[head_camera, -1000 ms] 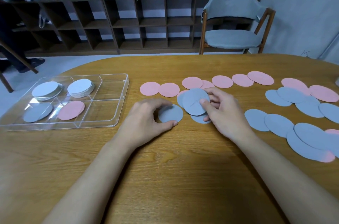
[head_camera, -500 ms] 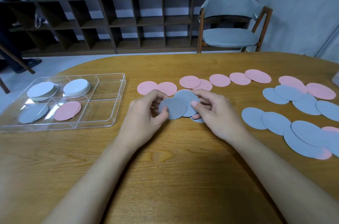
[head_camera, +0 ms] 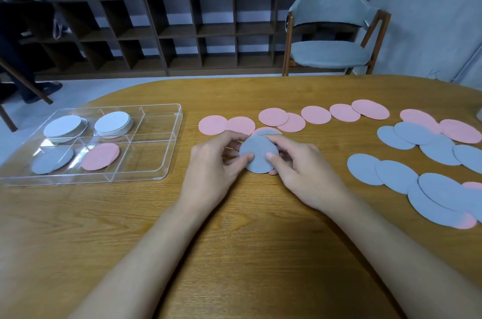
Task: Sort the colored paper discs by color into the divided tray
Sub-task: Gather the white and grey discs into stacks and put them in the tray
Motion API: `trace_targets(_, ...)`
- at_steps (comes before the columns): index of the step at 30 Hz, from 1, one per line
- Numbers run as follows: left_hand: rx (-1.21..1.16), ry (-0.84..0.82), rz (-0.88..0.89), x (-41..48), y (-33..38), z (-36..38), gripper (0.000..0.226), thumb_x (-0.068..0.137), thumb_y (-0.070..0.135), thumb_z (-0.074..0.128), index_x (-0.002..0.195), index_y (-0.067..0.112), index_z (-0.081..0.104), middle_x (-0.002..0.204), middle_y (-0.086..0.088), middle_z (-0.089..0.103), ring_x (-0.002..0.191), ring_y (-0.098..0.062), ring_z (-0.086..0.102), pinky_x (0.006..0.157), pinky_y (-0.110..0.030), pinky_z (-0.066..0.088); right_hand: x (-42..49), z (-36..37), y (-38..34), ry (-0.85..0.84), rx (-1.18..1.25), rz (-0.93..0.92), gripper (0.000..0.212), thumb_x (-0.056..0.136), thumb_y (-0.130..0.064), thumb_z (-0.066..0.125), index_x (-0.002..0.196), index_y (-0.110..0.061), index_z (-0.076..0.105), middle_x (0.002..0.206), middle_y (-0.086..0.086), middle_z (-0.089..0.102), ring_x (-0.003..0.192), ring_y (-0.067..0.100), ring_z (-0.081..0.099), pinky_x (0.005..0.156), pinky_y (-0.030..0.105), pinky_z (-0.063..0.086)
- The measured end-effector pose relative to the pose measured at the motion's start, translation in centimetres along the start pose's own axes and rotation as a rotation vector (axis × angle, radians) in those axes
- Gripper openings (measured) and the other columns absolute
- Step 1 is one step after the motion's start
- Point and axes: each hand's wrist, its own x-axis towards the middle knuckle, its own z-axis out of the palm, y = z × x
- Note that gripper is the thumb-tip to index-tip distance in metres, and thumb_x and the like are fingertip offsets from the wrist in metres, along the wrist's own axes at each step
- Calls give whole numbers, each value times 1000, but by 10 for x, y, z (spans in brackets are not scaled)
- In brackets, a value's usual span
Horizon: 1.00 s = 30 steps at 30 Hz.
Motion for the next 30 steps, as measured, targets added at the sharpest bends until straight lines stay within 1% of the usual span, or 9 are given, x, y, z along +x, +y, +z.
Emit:
trace_targets(4,-8,-24,64,0,2,0,22,87,14,83,107,14,75,95,8,77,86,-1,73,76,-13,57,1,-3,1,65,-92,-72,22,103,-17,56,122,-23,65,88,-7,69,75,11,63,74,34,51)
trace_targets(6,-15,-47,69,0,2,2,27,88,21,83,113,17,74,97,8,77,91,-5,73,81,-21,59,0,-9,3,93,-85,-49,18,102,-17,56,116,-24,66,83,-6,67,71,12,61,72,35,50)
trace_targets(8,39,-75,96,1,0,5,36,88,29,82,121,20,71,104,8,76,98,-5,71,86,-26,58,3,-17,10,131,-59,-3,19,101,-19,57,112,-30,66,86,-5,71,72,17,65,75,39,54)
trace_targets(11,190,-155,158,3,1,11,44,87,37,81,126,21,69,118,9,72,108,-2,65,95,-26,51,6,-33,21,193,-16,60,19,99,-21,56,110,-33,66,95,-7,74,82,22,71,82,48,57)
trace_targets(17,304,-356,196,12,18,39,57,81,52,82,131,27,68,131,14,67,123,-7,55,106,-26,42,-2,-59,40,272,-25,137,19,99,-19,58,111,-30,67,97,-8,76,83,21,71,84,51,57)
trace_targets(21,369,-356,184,22,19,55,59,78,62,79,127,30,70,127,13,68,120,-11,52,102,-35,47,-6,-62,48,322,-1,175,17,101,-17,59,113,-26,68,96,-1,76,77,17,73,85,47,57)
trace_targets(23,421,-345,213,22,18,55,54,80,66,74,121,30,73,121,14,70,115,-12,54,95,-37,51,-4,-63,49,324,-2,179,17,102,-18,59,115,-26,67,96,-5,75,77,13,73,87,44,57)
trace_targets(26,573,-353,359,18,20,51,48,93,67,54,114,28,73,113,14,74,110,-15,58,80,-37,55,-2,-63,50,316,-2,193,18,102,-21,59,117,-27,66,98,-11,73,77,8,73,87,41,58)
trace_targets(30,580,-270,451,15,25,45,44,106,52,36,104,26,71,90,7,73,86,-20,67,61,-39,52,2,-59,48,290,39,179,22,102,-18,60,122,-25,67,103,-6,75,79,10,74,84,35,60)
